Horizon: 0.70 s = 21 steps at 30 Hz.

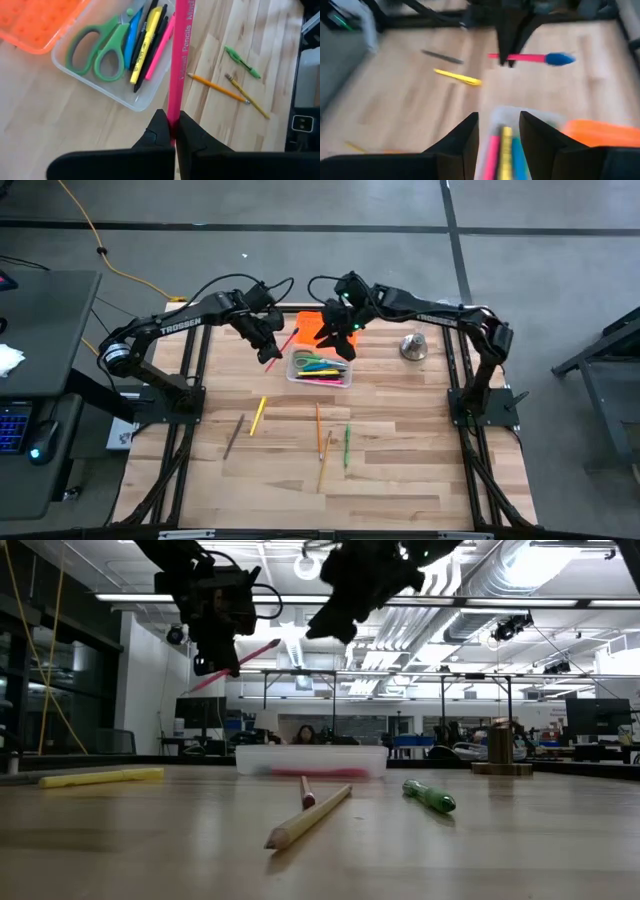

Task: Pick & place school supplies into a supply box
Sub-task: Put the pink pencil into the transparent supply box

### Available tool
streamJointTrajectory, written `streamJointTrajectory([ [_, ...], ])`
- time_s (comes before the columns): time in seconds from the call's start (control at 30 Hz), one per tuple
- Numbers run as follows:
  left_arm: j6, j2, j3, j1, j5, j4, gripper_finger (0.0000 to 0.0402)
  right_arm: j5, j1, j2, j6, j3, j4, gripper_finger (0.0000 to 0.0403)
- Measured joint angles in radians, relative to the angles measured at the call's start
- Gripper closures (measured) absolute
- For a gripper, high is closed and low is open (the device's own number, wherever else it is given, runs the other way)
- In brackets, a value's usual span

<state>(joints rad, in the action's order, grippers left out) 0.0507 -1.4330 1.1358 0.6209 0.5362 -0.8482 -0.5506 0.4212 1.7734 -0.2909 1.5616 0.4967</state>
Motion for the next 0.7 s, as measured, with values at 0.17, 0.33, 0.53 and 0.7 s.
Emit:
streamJointTrajectory([
  [0.17,-0.005,0.0,0.0,-0.064,-0.048,0.004,0.0378,0.278,-0.079,-0.046,-0.206,0.001,-0.001,0.0286],
  [0.33,-0.015,0.0,0.0,-0.125,-0.051,0.053,0.0378,0.48,-0.158,-0.047,-0.381,0.001,0.001,0.0286],
  [0.53,-0.109,0.0,0.0,-0.13,-0.022,0.096,0.0378,0.683,-0.24,-0.046,-0.597,0.001,-0.004,0.0286],
  [0.7,-0.203,0.001,0.0,-0.131,0.045,0.183,0.0378,0.808,-0.299,-0.031,-0.747,0.001,-0.018,0.0286],
])
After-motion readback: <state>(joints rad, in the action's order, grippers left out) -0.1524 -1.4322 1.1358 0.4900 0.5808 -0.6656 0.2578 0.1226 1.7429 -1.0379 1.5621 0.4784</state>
